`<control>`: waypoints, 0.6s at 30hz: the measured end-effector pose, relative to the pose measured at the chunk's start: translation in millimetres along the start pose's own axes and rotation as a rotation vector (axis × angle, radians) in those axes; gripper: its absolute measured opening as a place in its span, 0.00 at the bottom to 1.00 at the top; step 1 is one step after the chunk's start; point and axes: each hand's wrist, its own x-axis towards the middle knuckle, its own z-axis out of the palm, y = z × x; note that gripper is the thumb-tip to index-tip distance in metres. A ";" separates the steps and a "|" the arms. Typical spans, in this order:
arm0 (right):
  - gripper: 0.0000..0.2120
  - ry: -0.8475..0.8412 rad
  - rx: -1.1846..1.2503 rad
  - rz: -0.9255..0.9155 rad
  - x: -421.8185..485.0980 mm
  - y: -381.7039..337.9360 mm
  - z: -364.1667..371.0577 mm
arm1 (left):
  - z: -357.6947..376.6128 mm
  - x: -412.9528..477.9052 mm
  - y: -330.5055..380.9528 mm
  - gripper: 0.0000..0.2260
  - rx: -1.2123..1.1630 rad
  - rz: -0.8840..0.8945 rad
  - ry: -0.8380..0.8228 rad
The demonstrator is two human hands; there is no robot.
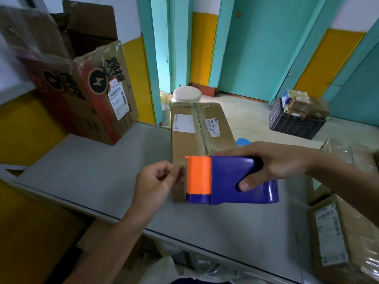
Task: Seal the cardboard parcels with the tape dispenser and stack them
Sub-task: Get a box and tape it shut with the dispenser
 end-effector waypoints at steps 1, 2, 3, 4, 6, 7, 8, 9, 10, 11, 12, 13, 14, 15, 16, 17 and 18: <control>0.27 -0.026 -0.007 0.015 -2.0 2.8 -1.2 | -7.4 0.3 -6.7 0.13 0.031 -0.027 0.031; 0.27 -0.031 -0.005 0.032 -5.1 5.6 -3.5 | -15.4 1.7 -12.8 0.13 0.052 -0.050 0.066; 0.26 -0.025 0.002 0.050 -8.5 8.5 -6.7 | -21.8 3.2 -18.4 0.13 0.064 -0.065 0.091; 0.26 -0.030 -0.001 0.071 -11.4 10.7 -10.5 | -25.2 4.4 -22.2 0.14 0.070 -0.075 0.103; 0.25 -0.053 -0.016 0.120 -13.0 12.8 -18.1 | -23.5 9.0 -24.0 0.15 0.093 -0.088 0.105; 0.24 -0.053 -0.023 0.144 -12.8 13.4 -21.6 | -20.8 13.3 -23.2 0.16 0.104 -0.090 0.104; 0.25 -0.049 -0.032 0.169 -12.8 14.0 -24.6 | -17.4 17.6 -21.5 0.16 0.113 -0.089 0.104; 0.25 -0.045 -0.042 0.195 -12.6 14.1 -28.7 | -14.4 22.5 -20.1 0.17 0.119 -0.086 0.109; 0.25 -0.040 -0.052 0.222 -12.1 13.8 -33.4 | -11.7 27.2 -18.2 0.17 0.132 -0.083 0.114; 0.25 -0.042 -0.070 0.252 -11.0 11.7 -37.6 | -9.7 30.4 -17.1 0.18 0.150 -0.083 0.117; 0.26 -0.051 -0.091 0.277 -9.6 8.2 -41.8 | -6.9 31.5 -15.6 0.17 0.163 -0.084 0.122; 0.28 -0.060 -0.114 0.296 -8.8 3.6 -45.7 | -4.0 31.3 -14.4 0.18 0.173 -0.086 0.131; 0.30 -0.063 -0.135 0.307 -8.6 -1.7 -49.0 | -2.1 29.4 -12.2 0.18 0.181 -0.086 0.150; 0.31 -0.060 -0.153 0.313 -9.4 -7.6 -51.9 | -1.5 26.9 -10.1 0.18 0.179 -0.084 0.173; 0.30 -0.049 -0.165 0.317 -12.6 -13.6 -55.1 | -1.7 24.2 -7.9 0.17 0.163 -0.076 0.196; 0.30 -0.041 -0.164 0.320 -17.3 -19.2 -59.2 | -2.4 20.9 -5.3 0.17 0.145 -0.059 0.211; 0.30 -0.044 -0.156 0.327 -22.0 -25.0 -63.6 | -2.8 17.4 -1.9 0.16 0.131 -0.039 0.216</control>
